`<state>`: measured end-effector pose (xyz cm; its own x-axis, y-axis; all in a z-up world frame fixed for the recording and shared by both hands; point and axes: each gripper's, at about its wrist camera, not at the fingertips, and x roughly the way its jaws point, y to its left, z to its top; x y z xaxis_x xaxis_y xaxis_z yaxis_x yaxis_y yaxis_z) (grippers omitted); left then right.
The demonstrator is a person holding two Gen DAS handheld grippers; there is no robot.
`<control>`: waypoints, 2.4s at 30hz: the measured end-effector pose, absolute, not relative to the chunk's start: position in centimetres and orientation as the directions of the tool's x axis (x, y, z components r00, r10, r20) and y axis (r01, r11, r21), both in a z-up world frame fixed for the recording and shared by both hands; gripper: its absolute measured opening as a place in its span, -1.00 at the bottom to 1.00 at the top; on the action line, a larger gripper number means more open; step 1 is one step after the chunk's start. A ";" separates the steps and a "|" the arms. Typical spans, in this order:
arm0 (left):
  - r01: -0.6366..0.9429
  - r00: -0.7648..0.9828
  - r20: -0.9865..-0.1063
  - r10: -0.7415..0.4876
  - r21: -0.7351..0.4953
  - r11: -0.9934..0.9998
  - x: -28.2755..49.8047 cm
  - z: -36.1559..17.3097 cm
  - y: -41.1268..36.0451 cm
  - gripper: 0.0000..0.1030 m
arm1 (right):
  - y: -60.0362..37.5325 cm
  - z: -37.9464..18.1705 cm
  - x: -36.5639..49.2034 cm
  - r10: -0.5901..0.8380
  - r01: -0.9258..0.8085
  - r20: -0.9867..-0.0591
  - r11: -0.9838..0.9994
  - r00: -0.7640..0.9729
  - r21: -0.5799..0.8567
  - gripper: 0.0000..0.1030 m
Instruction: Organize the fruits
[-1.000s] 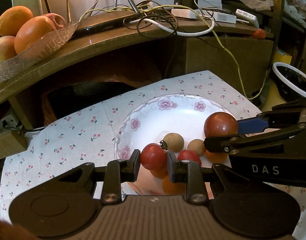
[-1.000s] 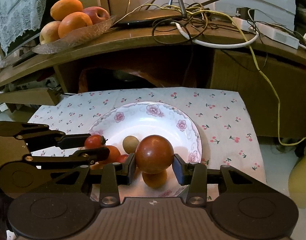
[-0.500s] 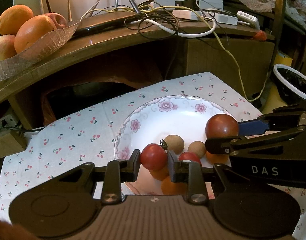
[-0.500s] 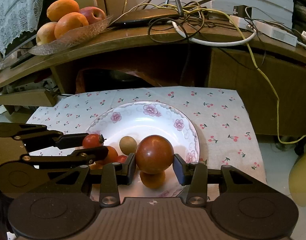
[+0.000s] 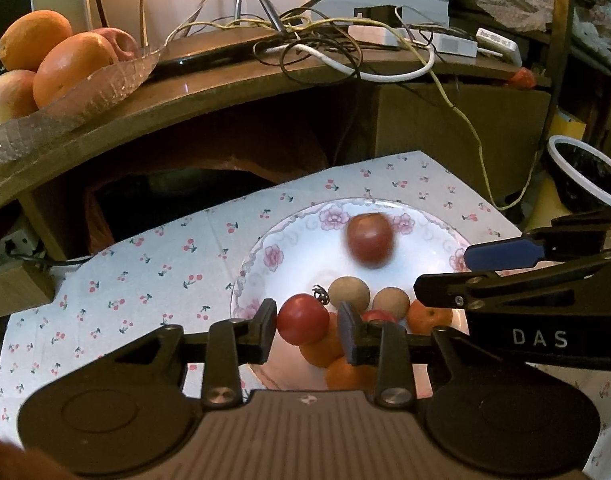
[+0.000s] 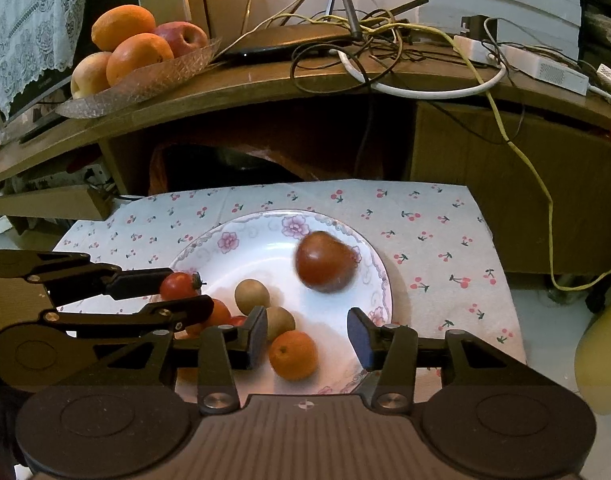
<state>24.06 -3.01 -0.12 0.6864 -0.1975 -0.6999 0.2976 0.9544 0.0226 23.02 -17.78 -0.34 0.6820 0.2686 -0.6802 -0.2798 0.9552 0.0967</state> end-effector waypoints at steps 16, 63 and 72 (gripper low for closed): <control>0.259 0.726 -0.666 -0.173 0.032 0.965 24.0 1.2 -1.7 -0.15 | -17.9 0.1 22.6 0.278 -0.282 -0.671 0.954 0.687 0.106 0.03; 0.092 0.723 -0.687 -0.073 -0.009 0.996 9.2 2.4 -0.7 0.93 | -19.0 1.4 9.0 0.276 -0.235 -0.677 0.960 0.682 0.155 0.14; 0.080 0.721 -0.691 -0.058 0.000 0.997 7.0 2.4 -1.1 1.00 | -19.3 1.2 6.8 0.261 -0.209 -0.680 0.965 0.685 0.160 0.15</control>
